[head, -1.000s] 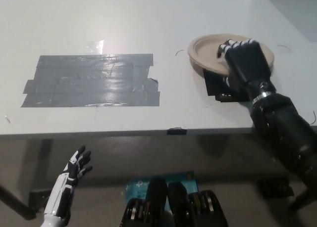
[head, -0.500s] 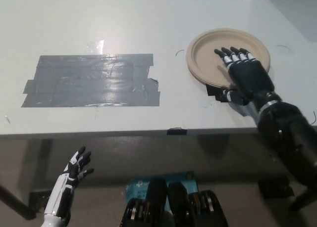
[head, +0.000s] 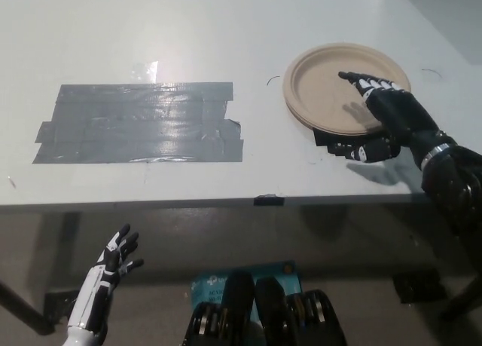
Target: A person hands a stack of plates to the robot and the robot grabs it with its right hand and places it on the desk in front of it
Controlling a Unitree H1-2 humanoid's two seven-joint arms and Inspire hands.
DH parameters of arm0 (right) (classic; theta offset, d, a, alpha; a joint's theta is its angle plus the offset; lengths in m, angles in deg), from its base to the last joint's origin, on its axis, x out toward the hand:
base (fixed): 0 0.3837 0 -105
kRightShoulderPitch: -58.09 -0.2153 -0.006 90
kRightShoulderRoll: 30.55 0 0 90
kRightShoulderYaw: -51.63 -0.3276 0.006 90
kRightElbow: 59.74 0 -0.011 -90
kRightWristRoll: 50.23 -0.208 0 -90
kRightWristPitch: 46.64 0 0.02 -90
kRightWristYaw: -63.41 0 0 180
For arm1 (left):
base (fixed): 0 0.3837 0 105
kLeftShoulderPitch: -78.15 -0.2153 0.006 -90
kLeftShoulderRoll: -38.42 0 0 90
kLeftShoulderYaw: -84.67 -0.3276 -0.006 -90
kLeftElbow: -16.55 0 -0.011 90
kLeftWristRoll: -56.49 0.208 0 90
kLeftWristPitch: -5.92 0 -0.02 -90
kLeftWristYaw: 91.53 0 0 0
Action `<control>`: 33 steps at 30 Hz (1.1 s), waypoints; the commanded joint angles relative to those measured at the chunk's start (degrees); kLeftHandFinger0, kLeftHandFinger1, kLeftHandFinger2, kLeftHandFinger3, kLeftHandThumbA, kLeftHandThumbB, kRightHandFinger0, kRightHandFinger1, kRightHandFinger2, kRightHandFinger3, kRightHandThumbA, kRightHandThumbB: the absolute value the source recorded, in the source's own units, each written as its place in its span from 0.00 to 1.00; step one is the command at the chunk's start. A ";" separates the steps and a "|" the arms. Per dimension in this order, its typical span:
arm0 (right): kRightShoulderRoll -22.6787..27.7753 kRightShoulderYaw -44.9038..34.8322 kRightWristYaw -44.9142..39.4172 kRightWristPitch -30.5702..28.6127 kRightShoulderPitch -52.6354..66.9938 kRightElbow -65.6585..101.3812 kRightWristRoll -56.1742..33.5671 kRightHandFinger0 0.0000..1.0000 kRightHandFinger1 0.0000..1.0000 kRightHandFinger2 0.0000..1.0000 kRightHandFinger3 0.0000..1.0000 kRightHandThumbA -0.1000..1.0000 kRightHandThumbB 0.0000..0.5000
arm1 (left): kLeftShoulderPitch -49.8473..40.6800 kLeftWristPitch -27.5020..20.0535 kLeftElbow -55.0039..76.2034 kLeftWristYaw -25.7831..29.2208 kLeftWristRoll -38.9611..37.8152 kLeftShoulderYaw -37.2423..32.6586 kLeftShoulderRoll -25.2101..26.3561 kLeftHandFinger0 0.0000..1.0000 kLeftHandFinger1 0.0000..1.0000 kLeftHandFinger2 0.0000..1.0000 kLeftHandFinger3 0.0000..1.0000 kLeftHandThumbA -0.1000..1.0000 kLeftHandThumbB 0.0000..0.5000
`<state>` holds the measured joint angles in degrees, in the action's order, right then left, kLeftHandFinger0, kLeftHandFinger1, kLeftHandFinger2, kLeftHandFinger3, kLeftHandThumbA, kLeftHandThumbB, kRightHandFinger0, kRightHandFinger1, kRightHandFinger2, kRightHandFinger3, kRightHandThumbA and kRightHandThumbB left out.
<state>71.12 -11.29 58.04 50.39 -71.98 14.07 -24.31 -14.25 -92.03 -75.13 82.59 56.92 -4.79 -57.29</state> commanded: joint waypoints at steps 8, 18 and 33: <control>17.57 -25.23 2.12 0.13 4.79 63.60 -64.55 1.00 1.00 1.00 1.00 1.00 1.00 | 3.38 -0.90 0.99 -1.58 -0.91 -0.52 0.90 0.94 1.00 1.00 1.00 0.99 0.30; 3.69 -20.00 8.83 -0.76 30.16 68.66 -49.51 1.00 1.00 1.00 1.00 1.00 0.95 | -0.61 -3.42 0.59 -1.02 1.03 -1.35 0.56 1.00 1.00 1.00 1.00 1.00 0.41; -19.20 -17.80 4.72 -7.44 42.85 34.83 -27.87 1.00 1.00 1.00 1.00 0.99 0.54 | -3.45 -3.74 1.19 -0.15 1.20 -1.25 0.19 1.00 1.00 1.00 1.00 1.00 0.57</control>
<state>53.04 -27.35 61.93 47.54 -27.85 53.27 -53.36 -17.63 -92.92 -75.40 82.58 57.32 -5.67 -57.40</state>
